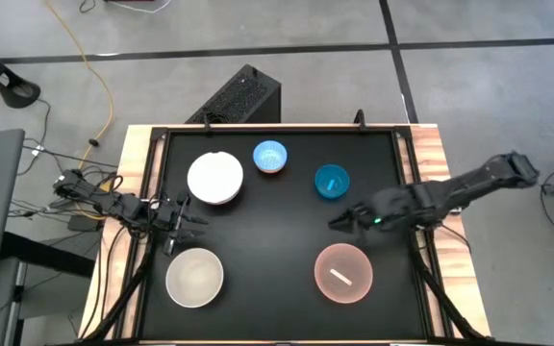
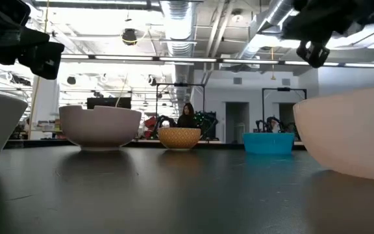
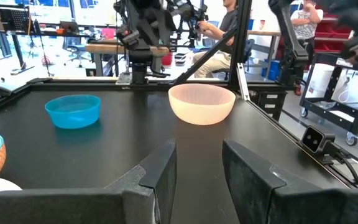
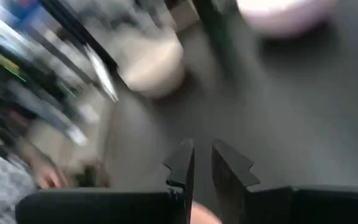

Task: Nest bowls inside each other
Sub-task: Stack the orange bowl on top of the white bowl

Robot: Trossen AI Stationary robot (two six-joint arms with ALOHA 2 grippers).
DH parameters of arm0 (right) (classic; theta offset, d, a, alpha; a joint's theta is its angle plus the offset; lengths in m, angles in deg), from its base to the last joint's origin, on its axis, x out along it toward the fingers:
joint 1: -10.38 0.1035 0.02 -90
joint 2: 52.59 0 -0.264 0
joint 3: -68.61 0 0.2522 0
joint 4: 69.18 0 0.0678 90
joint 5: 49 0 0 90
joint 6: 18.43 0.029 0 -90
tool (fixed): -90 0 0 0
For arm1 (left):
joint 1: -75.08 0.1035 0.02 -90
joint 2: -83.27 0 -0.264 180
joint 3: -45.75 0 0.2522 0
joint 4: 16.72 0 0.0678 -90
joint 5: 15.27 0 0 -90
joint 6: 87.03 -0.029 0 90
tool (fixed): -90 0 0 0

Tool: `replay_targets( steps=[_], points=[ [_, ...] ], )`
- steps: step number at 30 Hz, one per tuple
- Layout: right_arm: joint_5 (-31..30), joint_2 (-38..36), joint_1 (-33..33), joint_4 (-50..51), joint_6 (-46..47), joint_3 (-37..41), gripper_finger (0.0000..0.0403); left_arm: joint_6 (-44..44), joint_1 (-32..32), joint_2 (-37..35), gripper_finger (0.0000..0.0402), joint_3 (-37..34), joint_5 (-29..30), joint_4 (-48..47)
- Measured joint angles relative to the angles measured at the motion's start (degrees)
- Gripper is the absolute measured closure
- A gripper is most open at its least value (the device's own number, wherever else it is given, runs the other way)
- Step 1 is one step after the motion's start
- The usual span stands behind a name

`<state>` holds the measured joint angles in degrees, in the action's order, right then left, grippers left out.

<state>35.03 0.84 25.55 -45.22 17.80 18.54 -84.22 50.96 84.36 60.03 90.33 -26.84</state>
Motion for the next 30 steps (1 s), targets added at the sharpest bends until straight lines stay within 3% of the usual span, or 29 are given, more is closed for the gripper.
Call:
replay_targets(
  steps=[5,9,14,23,30],
  points=[
    [-0.5,13.0,2.6,26.7,2.9,-17.3,0.0332,0.0,0.0,0.0,0.0284,0.0,0.0,0.0],
    [1.2,20.7,2.6,43.0,5.4,-26.1,0.0322,0.0,0.0,0.0,0.0284,0.0,0.0,0.0],
    [6.2,25.2,3.0,46.5,6.1,-28.8,0.0278,0.0,0.0,0.0,0.0284,0.0,0.0,0.0],
    [6.4,29.9,6.5,48.1,7.0,-28.8,0.0165,0.0,0.0,0.0,0.0284,0.0,0.0,0.0],
    [4.7,35.0,8.5,48.4,5.4,-28.8,0.0156,0.0,0.0,0.0,0.0284,0.0,0.0,0.0]
  ],
)
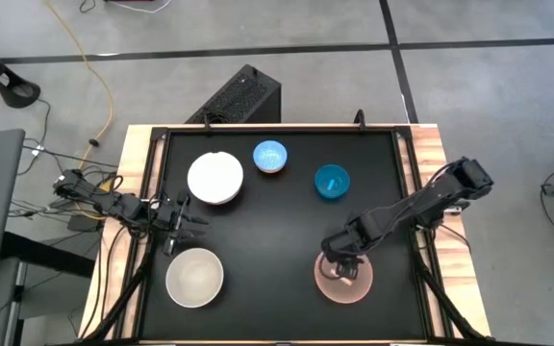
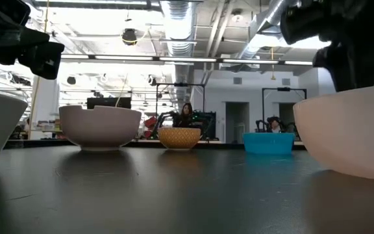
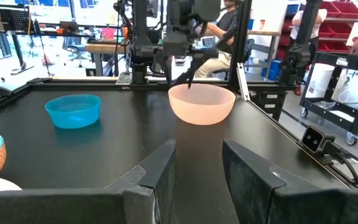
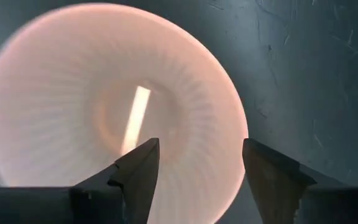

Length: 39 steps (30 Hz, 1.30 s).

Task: Nest bowls inside each other
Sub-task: Stack the orange bowl on top of the white bowl

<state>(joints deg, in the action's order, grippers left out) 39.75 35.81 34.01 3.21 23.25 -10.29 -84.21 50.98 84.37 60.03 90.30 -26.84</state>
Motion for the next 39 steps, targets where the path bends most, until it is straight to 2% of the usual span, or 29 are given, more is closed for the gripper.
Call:
replay_targets(
  steps=[10,14,18,24,25,31,35,39],
  points=[
    [-1.8,6.7,-1.3,0.4,-4.4,0.0,0.0168,0.0,0.0,0.0,0.0284,0.0,0.0,0.0],
    [-1.8,8.3,-2.0,-0.9,-5.5,0.0,0.0188,0.0,0.0,0.0,0.0284,0.0,0.0,0.0],
    [-1.8,8.4,-2.3,-2.5,-7.1,0.0,0.0244,0.0,0.0,0.0,0.0284,0.0,0.0,0.0],
    [0.0,6.3,-3.6,-2.8,-8.1,0.0,0.0376,0.0,0.0,0.0,0.0284,0.0,0.0,0.0],
    [0.2,5.7,-3.9,-3.0,-7.5,0.0,0.0387,0.0,0.0,0.0,0.0284,0.0,0.0,0.0],
    [2.7,0.6,-5.9,-8.0,-6.9,0.0,0.0394,0.0,0.0,0.0,0.0284,0.0,0.0,0.0],
    [3.2,-1.9,-8.8,-13.7,-2.9,0.0,0.0398,0.0,0.0,0.0,0.0284,0.0,0.0,0.0],
    [3.1,-2.7,-12.2,-22.1,-6.1,0.0,0.0398,0.0,0.0,0.0,0.0284,0.0,0.0,0.0]
  ],
)
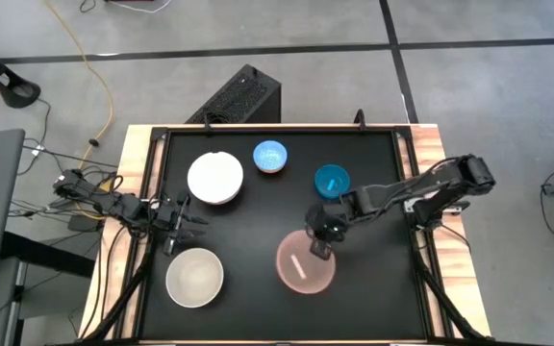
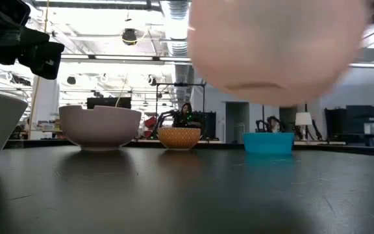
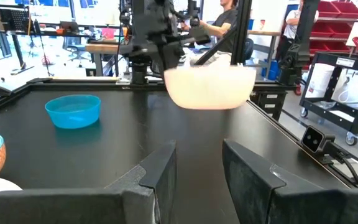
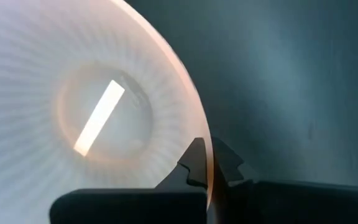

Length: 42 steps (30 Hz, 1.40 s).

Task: Nest bowls inside each other
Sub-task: Stack the orange bowl on top of the white bowl

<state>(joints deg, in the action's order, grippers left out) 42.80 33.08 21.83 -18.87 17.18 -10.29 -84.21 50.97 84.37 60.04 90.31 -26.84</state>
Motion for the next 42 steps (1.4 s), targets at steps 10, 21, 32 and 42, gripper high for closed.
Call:
replay_targets(
  steps=[10,21,32,42],
  points=[
    [-2.6,2.9,-13.8,-27.3,-7.4,-0.2,0.0398,0.0,0.0,0.0,0.0284,0.0,0.0,0.0],
    [-1.8,20.2,-22.9,-29.1,-8.9,-19.3,0.0398,0.0,0.0,0.0,0.0284,0.0,0.0,0.0],
    [-1.6,37.9,-28.0,-21.1,-8.8,-44.0,0.0398,0.0,0.0,0.0,0.0284,0.0,0.0,0.0],
    [-0.1,46.9,-28.9,-15.6,-8.9,-53.8,0.0398,0.0,0.0,0.0,0.0284,0.0,0.0,0.0]
  ],
)
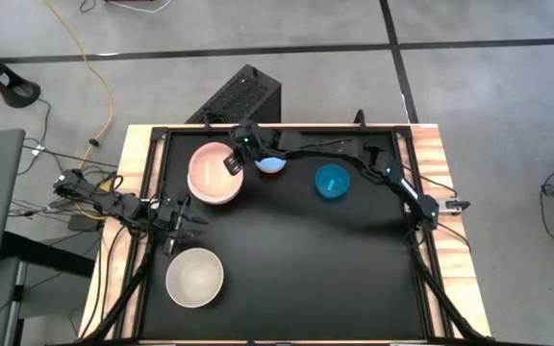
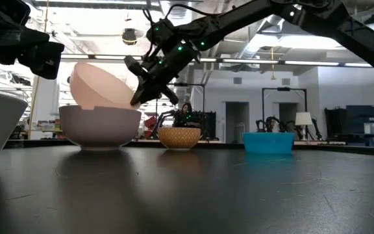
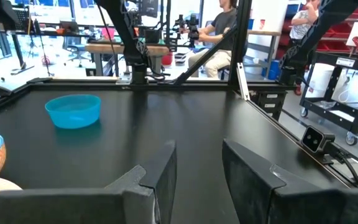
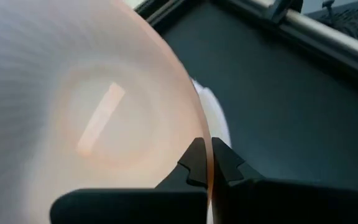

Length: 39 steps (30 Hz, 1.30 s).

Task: Nest bowls inside each other
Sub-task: Stack the orange bowl on top of the white bowl

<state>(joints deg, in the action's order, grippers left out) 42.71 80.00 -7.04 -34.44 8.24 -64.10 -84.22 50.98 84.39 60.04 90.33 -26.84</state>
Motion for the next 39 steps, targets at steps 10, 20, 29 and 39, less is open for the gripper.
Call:
replay_targets(
  steps=[10,20,29,39],
  points=[
    [-0.2,0.0,0.8,1.2,-1.3,0.2,0.0361,0.0,0.0,0.0,0.0284,0.0,0.0,0.0],
    [-2.1,0.0,1.2,1.0,-1.2,0.3,0.0275,0.0,0.0,0.0,0.0284,0.0,0.0,0.0],
    [-1.7,-0.6,0.8,1.6,-1.6,-0.5,0.0188,0.0,0.0,0.0,0.0284,0.0,0.0,0.0],
    [-5.2,-0.7,1.6,-1.7,-4.8,-4.5,0.0203,0.0,0.0,0.0,0.0284,0.0,0.0,0.0]
  ],
)
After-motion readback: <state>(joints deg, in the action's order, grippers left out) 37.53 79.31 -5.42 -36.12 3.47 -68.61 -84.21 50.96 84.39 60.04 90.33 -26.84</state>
